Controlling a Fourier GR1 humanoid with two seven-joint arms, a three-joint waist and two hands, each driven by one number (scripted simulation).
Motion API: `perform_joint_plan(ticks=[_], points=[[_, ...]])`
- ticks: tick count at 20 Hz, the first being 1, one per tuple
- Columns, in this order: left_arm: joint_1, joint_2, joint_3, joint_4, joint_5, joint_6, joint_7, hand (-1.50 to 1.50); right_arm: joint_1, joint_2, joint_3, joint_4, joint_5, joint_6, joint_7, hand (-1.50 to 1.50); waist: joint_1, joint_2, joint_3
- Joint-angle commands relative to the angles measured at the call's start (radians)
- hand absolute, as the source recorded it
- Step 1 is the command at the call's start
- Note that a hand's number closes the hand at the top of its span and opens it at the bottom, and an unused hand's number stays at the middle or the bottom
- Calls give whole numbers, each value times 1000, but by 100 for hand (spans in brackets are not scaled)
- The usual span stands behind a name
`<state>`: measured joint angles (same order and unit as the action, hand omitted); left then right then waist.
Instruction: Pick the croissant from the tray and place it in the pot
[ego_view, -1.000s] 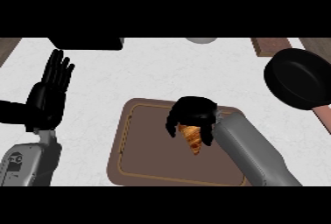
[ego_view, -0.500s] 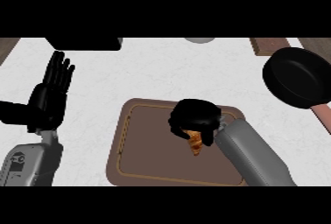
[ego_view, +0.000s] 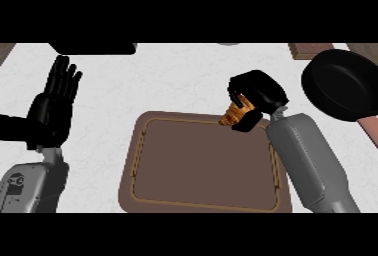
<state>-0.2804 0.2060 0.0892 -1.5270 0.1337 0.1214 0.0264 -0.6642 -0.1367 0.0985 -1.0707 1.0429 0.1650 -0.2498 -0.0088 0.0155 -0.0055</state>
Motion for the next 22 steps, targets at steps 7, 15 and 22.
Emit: perform_joint_plan(ticks=[7,15,22], points=[[-12,-5,-15,-9,8,-16,6,0,-209,-87,-298,71,196,-248,731,150,50,10,-8],[-42,-9,-48,-10,3,-36,21,0,-393,-189,-325,165,562,-362,1288,150,107,20,-3],[-89,-32,-52,3,-8,-3,42,0,-555,-175,-351,337,746,-316,1575,150,86,11,4]])
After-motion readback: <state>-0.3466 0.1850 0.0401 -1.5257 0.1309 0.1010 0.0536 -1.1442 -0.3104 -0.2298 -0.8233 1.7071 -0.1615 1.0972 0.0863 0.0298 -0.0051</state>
